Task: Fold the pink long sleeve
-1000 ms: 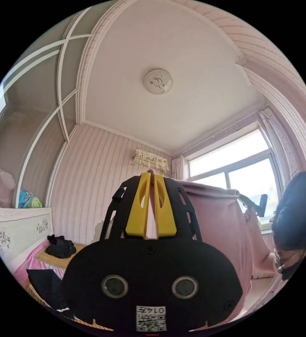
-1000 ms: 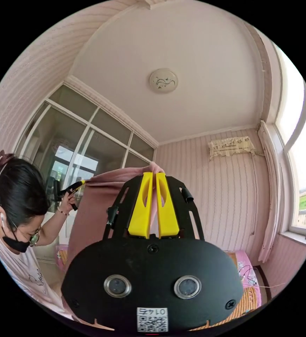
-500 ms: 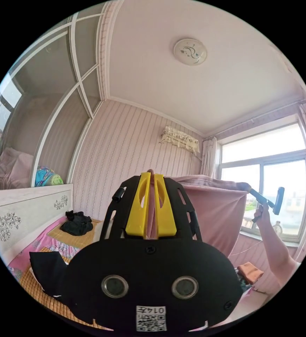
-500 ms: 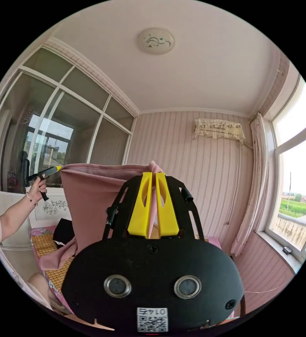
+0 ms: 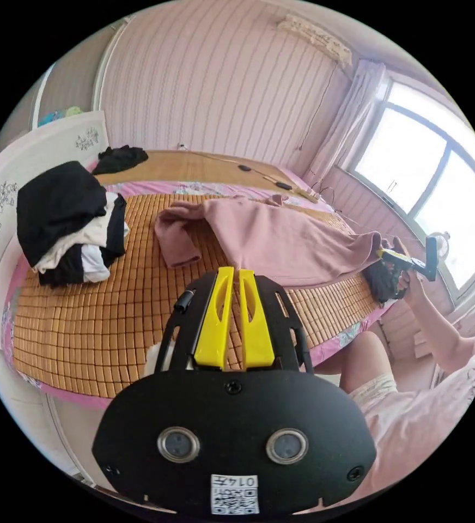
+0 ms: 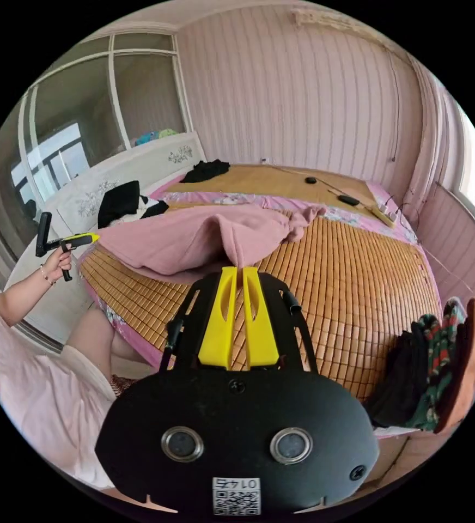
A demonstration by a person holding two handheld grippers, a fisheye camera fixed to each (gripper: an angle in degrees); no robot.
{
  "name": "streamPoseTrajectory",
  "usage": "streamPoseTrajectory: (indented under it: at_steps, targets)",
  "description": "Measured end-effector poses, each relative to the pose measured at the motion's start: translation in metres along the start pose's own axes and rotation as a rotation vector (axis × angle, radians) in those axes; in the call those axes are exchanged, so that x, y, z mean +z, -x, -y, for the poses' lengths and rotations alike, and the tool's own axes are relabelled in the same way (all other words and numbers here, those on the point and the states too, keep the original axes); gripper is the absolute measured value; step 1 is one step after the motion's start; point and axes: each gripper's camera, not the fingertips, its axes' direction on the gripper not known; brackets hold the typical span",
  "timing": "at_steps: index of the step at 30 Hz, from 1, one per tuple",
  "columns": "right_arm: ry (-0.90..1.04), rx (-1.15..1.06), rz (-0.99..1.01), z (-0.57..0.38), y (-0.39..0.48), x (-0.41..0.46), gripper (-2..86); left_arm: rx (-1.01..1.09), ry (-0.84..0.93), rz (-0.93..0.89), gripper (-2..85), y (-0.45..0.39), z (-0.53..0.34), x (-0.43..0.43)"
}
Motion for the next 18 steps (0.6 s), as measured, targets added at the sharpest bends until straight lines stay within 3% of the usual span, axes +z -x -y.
streamPoseTrajectory:
  at_steps: [3,7,18]
  targets:
    - [0.2,0.063,0.019,-0.033,-0.016,0.066,0.9,-0.073,0.189,0.012,-0.8,0.01,-0.016,0.052]
    - [0.297,0.091,0.054,-0.062,-0.028,0.088,1.1,-0.01,0.328,0.051,-0.7,0.006,-0.022,0.073]
    - [0.53,0.026,0.085,-0.093,-0.055,0.087,7.4,0.066,0.502,0.074,2.4,-0.011,-0.004,0.082]
